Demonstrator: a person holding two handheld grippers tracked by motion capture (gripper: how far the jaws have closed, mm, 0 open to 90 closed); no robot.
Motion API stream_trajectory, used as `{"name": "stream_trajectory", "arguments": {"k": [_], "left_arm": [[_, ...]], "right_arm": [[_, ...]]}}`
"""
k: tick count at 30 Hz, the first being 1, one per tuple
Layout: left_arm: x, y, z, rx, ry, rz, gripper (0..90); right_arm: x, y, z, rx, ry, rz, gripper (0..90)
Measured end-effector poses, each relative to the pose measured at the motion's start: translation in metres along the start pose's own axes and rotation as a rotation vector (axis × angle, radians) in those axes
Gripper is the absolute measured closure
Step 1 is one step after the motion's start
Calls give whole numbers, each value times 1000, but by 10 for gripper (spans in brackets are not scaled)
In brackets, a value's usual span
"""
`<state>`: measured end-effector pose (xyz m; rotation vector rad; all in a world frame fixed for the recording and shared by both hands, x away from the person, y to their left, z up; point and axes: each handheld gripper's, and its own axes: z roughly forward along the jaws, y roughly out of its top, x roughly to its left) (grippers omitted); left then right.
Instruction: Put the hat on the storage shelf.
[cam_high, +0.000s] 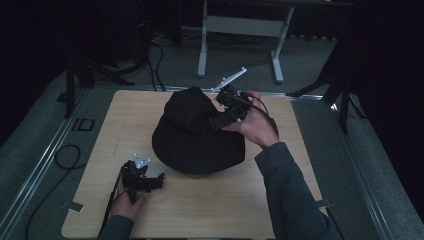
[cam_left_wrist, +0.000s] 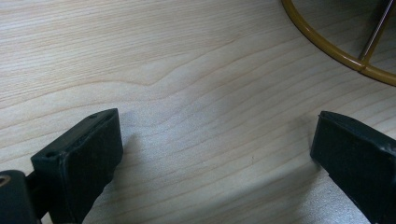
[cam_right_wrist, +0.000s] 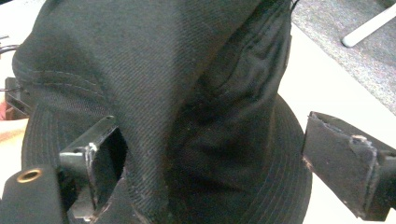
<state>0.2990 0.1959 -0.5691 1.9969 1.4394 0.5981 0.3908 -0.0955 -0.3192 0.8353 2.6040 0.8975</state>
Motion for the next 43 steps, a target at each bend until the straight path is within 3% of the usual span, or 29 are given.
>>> {"name": "stream_trajectory", "arguments": {"k": [6,11,16,26,37,43], "left_arm": [[0,0,0,0,0,0,26],[0,0,0,0,0,0,26],[0,0,0,1,0,0,26],[0,0,0,-1,0,-2,26],[0,0,0,-1,0,-2,26],[0,0,0,-1,0,-2,26]], "right_arm": [[-1,-8,-2,13,7,-9,99],[0,-16,-7,2,43,-31,119],[2,-23,-13,-12,43,-41,130],[1,-43,-30,-92,44,-24,152],[-2,-63,-38,-128,47,-18,324],[-2,-69,-39,-119,57,-22,373]]}}
